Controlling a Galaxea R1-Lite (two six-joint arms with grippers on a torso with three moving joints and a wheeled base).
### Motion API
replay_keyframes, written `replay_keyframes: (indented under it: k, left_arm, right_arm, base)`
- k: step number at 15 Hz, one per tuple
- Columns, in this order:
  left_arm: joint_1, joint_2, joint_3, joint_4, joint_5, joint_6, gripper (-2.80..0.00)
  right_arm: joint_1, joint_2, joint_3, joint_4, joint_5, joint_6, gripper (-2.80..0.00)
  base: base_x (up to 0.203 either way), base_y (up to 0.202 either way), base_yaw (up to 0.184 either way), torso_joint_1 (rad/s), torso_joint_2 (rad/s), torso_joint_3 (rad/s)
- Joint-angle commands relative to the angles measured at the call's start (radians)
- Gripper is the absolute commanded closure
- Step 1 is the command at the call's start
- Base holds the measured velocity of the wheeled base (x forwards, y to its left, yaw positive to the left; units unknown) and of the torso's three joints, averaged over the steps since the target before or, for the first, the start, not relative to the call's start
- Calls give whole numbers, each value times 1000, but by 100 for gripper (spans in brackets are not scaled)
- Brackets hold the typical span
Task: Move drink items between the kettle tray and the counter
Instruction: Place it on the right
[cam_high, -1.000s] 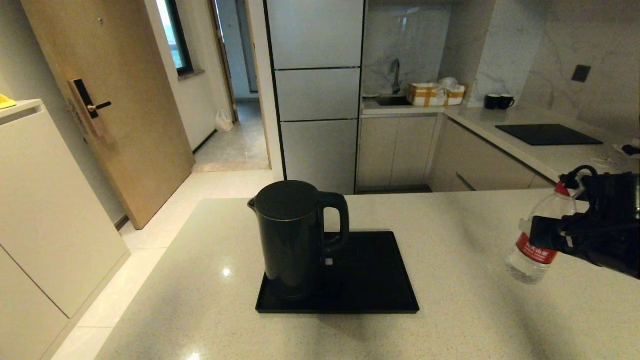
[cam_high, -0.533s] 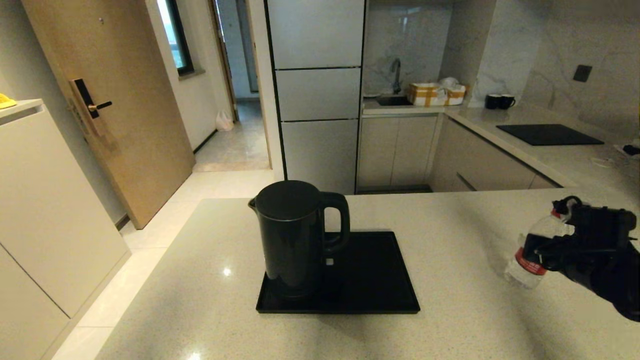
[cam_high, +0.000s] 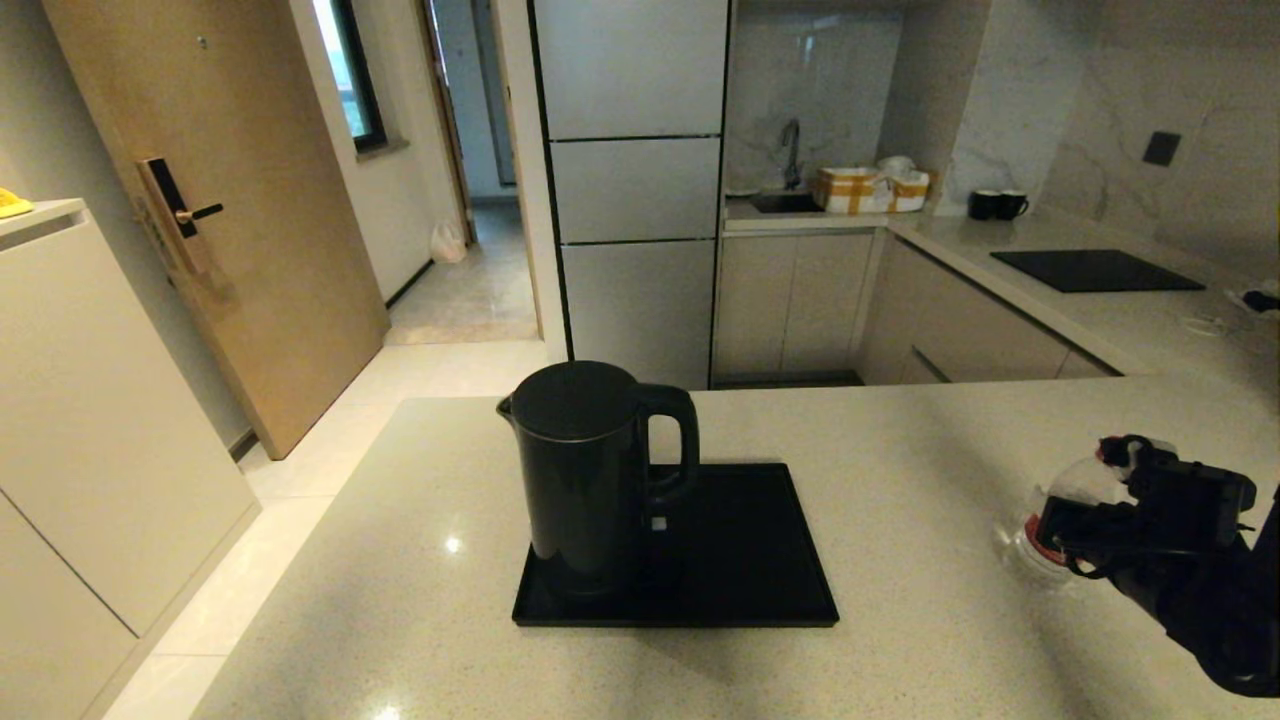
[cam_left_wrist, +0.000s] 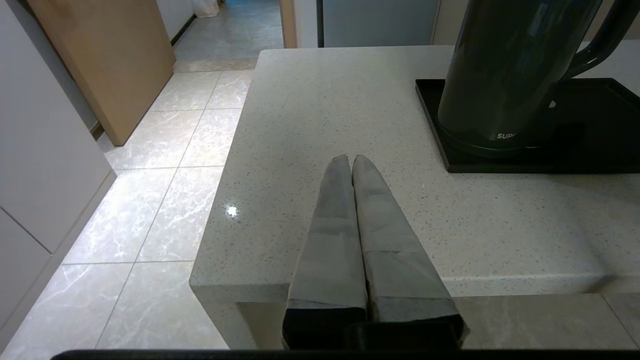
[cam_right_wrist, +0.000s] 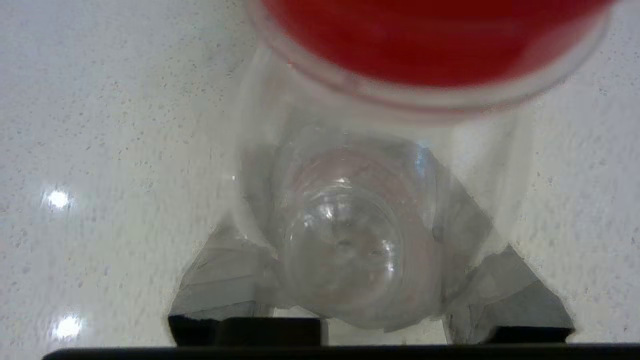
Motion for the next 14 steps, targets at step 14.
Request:
replay_keyframes:
  k: [14]
  left_arm:
    - [0, 0, 0, 0, 0, 0, 0]
  right_arm:
    - [4, -298, 233, 9, 115, -69, -280]
  base:
    - [0, 0, 0, 0, 0, 0]
